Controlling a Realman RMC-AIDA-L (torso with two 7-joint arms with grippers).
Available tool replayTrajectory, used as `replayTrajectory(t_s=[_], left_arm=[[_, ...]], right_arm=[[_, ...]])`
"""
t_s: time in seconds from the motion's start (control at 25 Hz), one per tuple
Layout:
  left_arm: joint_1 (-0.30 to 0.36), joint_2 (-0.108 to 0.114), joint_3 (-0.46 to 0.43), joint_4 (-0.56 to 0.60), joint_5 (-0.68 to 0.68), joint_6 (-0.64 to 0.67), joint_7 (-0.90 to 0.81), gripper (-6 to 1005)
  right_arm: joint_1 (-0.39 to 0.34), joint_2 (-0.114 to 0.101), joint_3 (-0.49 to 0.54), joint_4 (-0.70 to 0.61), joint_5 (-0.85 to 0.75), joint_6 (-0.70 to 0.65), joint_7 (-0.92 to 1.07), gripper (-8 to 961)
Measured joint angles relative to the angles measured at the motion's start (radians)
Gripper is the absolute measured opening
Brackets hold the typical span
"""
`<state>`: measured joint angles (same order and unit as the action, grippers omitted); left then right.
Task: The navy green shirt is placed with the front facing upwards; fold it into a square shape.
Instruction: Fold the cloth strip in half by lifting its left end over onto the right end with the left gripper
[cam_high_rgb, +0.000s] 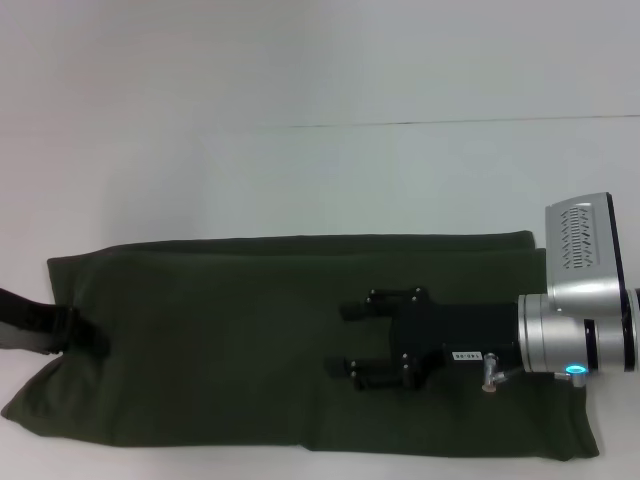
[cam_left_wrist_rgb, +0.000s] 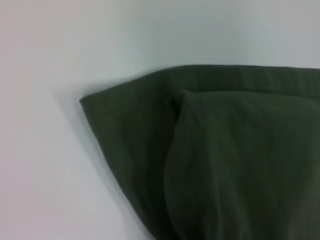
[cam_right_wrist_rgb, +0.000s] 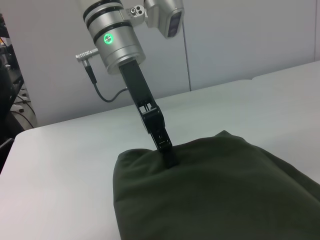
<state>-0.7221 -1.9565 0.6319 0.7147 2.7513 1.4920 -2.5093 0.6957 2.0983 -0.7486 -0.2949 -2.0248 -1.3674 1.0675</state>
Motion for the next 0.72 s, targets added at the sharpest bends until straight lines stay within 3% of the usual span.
replayTrajectory(t_s=[0.08,0.32,0.72], left_arm=[[-0.001,0.000,-0.001,0.000,0.000,-0.002,-0.001,400],[-0.001,0.003,-0.001,0.003,-0.002,0.005,0.001,167],[-0.009,0.013,-0.049,0.004,-0.011,0.031,0.006,83]], right_arm=[[0.000,0.000,0.000,0.000,0.000,-0.001,0.001,783],[0.001,0.000,0.000,0.000,0.000,-0.003,0.003,783],[0.004,0.001,0.001,0.003,0.005,0.017,-0.014,784]])
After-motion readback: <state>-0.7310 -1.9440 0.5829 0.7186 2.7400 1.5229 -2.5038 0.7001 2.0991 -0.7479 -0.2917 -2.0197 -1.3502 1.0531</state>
